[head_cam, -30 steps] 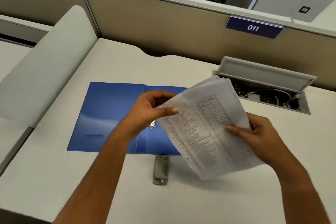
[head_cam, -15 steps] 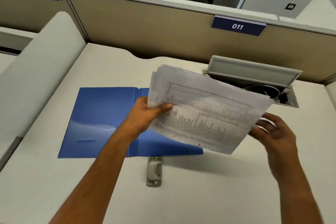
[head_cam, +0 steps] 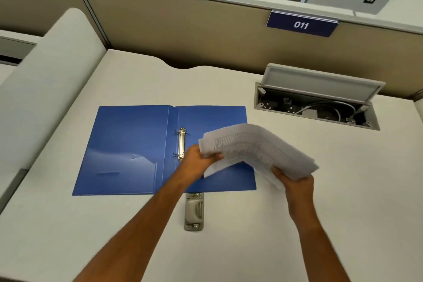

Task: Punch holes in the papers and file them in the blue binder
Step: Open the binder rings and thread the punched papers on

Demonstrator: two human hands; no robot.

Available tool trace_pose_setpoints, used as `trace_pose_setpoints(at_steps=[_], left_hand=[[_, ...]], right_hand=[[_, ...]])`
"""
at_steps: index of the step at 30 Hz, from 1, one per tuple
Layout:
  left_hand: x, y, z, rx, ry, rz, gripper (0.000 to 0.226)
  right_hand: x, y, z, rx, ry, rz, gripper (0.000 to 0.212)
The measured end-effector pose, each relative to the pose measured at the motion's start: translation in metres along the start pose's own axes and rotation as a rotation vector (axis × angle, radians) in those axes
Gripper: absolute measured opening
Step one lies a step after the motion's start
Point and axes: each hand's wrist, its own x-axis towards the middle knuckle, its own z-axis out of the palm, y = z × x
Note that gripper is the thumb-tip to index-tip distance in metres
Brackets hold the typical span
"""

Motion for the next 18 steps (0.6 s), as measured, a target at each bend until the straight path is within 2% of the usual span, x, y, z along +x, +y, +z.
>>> trace_pose_setpoints(at_steps=[3, 5, 8, 11, 12, 14, 16, 18], left_hand=[[0.002, -0.016, 0.006, 0.010, 0.037, -0.016, 0.043], [0.003, -0.020, 0.007, 0.035, 0.043, -0.016, 0.037], [0.004, -0.020, 0.008, -0.006, 0.056, -0.008, 0.021], [0.002, 0.005, 0.002, -0.036, 0.108, 0.050, 0.021], [0.002, 0.015, -0.004, -0.025, 0.113, 0.075, 0.021], [0.001, 0.034, -0.019, -0.015, 0.077, 0.112, 0.017], [0.001, 0.055, -0.040, 0.028, 0.031, 0.120, 0.016], [0.005, 0.070, -0.062, 0.182, -0.019, 0.140, 0.012]], right_hand=[[-0.001, 0.011, -0.003, -0.026, -0.005, 0.005, 0.021], [-0.004, 0.012, -0.005, -0.016, 0.023, 0.027, 0.023], [-0.003, 0.015, -0.008, 0.066, -0.052, 0.005, 0.026], [0.005, 0.002, -0.005, 0.004, -0.041, 0.033, 0.020], [0.008, -0.003, -0.006, -0.050, -0.025, 0.054, 0.031], [0.017, -0.014, -0.011, -0.096, -0.129, 0.046, 0.049], [0.022, -0.036, -0.016, -0.053, -0.247, -0.012, 0.047], [0.028, -0.058, -0.020, -0.022, -0.298, -0.115, 0.045]])
